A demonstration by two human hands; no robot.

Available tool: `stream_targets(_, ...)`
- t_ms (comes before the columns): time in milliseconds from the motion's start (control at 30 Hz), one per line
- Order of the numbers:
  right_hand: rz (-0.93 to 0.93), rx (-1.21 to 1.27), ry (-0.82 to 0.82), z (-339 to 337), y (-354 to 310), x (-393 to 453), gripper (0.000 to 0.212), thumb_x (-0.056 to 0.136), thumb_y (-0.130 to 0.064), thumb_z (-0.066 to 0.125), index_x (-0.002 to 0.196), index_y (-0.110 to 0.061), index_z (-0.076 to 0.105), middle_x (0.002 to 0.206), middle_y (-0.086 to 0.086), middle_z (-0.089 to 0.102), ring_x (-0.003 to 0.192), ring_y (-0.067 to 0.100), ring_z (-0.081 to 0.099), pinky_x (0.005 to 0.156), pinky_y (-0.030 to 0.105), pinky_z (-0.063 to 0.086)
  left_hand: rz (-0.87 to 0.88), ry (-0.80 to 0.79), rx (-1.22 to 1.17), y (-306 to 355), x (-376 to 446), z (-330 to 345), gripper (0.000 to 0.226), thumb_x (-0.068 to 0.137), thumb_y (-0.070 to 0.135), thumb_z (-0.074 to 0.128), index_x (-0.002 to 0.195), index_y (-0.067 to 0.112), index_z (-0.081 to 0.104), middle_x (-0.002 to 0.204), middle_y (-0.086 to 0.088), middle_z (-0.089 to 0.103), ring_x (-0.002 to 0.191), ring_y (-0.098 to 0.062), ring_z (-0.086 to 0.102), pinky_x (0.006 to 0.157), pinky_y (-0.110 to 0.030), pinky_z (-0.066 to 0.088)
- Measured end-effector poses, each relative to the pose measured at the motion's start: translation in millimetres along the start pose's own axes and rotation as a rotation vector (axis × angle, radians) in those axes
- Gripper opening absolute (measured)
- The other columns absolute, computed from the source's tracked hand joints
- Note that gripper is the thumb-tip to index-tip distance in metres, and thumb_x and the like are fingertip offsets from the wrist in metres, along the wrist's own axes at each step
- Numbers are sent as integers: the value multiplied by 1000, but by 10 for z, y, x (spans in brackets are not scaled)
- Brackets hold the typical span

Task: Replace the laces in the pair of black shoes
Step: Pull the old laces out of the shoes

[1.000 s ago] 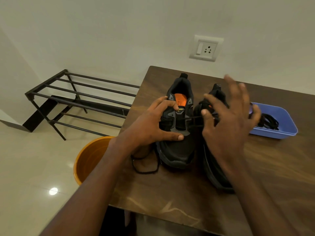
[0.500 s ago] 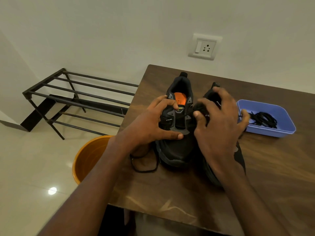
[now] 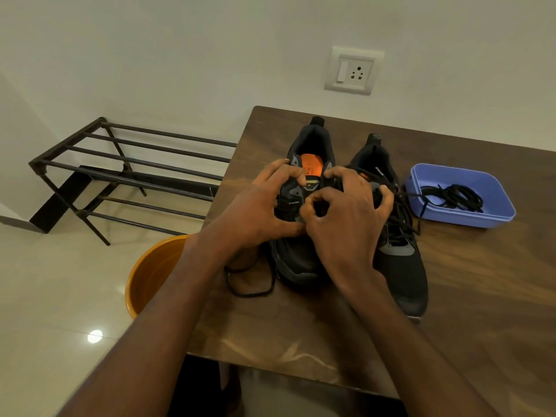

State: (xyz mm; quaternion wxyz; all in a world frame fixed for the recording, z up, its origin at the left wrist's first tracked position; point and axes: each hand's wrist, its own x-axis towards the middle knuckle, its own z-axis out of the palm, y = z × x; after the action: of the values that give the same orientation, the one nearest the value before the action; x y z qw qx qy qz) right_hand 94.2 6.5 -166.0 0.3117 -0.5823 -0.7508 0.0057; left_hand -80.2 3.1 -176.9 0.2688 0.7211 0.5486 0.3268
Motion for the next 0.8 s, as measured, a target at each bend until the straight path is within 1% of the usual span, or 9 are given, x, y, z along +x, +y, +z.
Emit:
stream_targets(100, 14, 43, 62, 28, -19, -12, 8, 86, -31, 74, 92, -26, 77, 127, -7, 63, 122, 13, 57, 120, 54, 19, 3, 4, -10, 8, -4, -5, 70, 74, 35, 90, 129, 39, 46, 161, 14, 23, 131, 4, 41, 91, -3, 41)
stream_targets(233, 2, 33, 131, -23, 14, 54, 4, 88, -29, 73, 91, -26, 74, 115, -7, 65, 110, 12, 59, 116, 54, 27, 6, 6, -48, 28, -15, -4, 71, 69, 41, 93, 125, 36, 49, 152, 20, 28, 118, 31, 36, 84, 5, 41)
stream_targets(300, -9, 45, 153, -81, 44, 71, 7, 92, -30, 69, 96, -26, 72, 112, -6, 67, 107, 13, 60, 115, 54, 31, -4, 13, -63, 21, -18, -9, 73, 68, 43, 94, 125, 36, 49, 152, 20, 28, 117, 32, 36, 83, 5, 41)
stream_targets(400, 57, 187, 151, -293, 160, 121, 12, 100, -26, 61, 107, -22, 70, 105, -4, 70, 94, 10, 62, 101, 48, 51, -22, 16, -57, 38, -22, -24, 73, 68, 46, 93, 126, 40, 48, 153, 22, 26, 115, 32, 36, 80, 6, 41)
stream_targets(467, 115, 227, 76, -462, 275, 180, 17, 103, -22, 59, 117, -21, 68, 108, -3, 72, 93, 7, 62, 92, 40, 58, -33, 9, -28, 52, -29, -25, 74, 68, 51, 92, 127, 45, 47, 156, 20, 25, 118, 25, 39, 80, 7, 40)
stream_targets(533, 62, 191, -68, -590, 351, 211, 25, 103, -19, 59, 127, -22, 66, 120, -2, 70, 103, 4, 58, 96, 34, 54, -38, 5, -2, 61, -32, -17, 75, 68, 55, 90, 129, 48, 46, 161, 18, 20, 124, 10, 44, 87, 2, 42)
stream_targets(667, -83, 68, -479, -609, 278, 183, 37, 101, -32, 61, 137, -27, 60, 130, -4, 63, 119, 13, 56, 105, 41, 49, -27, 6, 34, 95, -46, 27, 85, 66, 67, 84, 138, 48, 43, 168, 17, 6, 144, -15, 39, 111, -33, 47)
stream_targets(733, -71, -20, -542, -581, 238, 167, 40, 99, -30, 64, 139, -28, 59, 132, -4, 64, 125, 18, 55, 108, 46, 47, -48, 1, 93, 154, -48, 81, 99, 62, 76, 77, 147, 47, 35, 169, 19, -2, 149, -21, 34, 113, -39, 46)
stream_targets(800, -38, -53, -510, -580, 233, 175, 34, 99, -27, 65, 132, -28, 64, 128, -4, 67, 124, 19, 56, 108, 48, 46, -80, -1, 138, 203, -43, 138, 109, 59, 83, 73, 151, 50, 27, 169, 21, -7, 152, -24, 31, 114, -43, 44)
